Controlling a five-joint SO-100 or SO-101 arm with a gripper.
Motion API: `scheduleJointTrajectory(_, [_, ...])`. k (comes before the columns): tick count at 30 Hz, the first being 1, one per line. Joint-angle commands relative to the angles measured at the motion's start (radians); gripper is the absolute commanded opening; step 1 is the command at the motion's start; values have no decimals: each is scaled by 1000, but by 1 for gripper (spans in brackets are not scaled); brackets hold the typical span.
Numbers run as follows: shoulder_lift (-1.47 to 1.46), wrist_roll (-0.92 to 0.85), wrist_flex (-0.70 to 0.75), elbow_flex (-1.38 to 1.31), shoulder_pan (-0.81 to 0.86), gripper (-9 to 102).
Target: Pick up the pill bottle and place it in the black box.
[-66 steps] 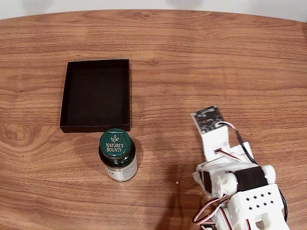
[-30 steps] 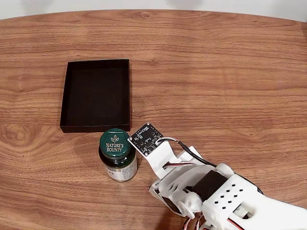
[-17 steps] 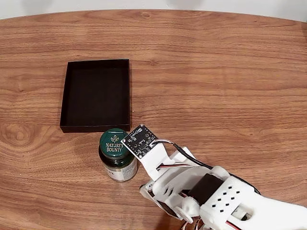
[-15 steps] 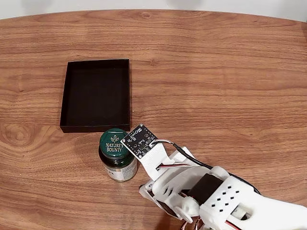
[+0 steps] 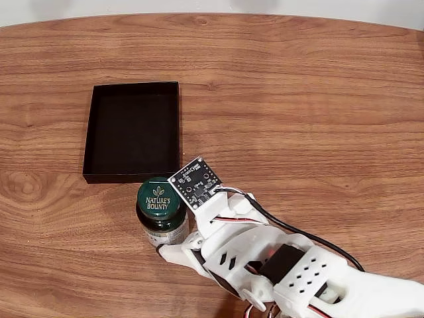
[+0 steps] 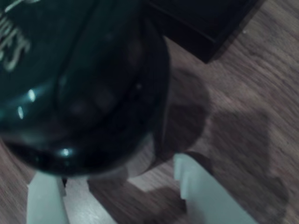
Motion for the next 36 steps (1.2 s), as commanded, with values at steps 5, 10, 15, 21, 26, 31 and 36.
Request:
scheduleJointTrajectory(5, [-15,46,14,-15,12,30])
scheduleJointTrajectory(10, [-32,78,40,-15,14,38])
scheduleJointTrajectory(15, [-43,104,40,-15,15,42])
scheduleJointTrajectory(21, [-61,87,43,-15,18,52])
scheduleJointTrajectory(26, [-78,34,-9,-15,28,57])
scheduleJointTrajectory(31, [-91,41,-63,-17,11,57])
scheduleJointTrajectory(36, [-91,84,-132,-17,17,58])
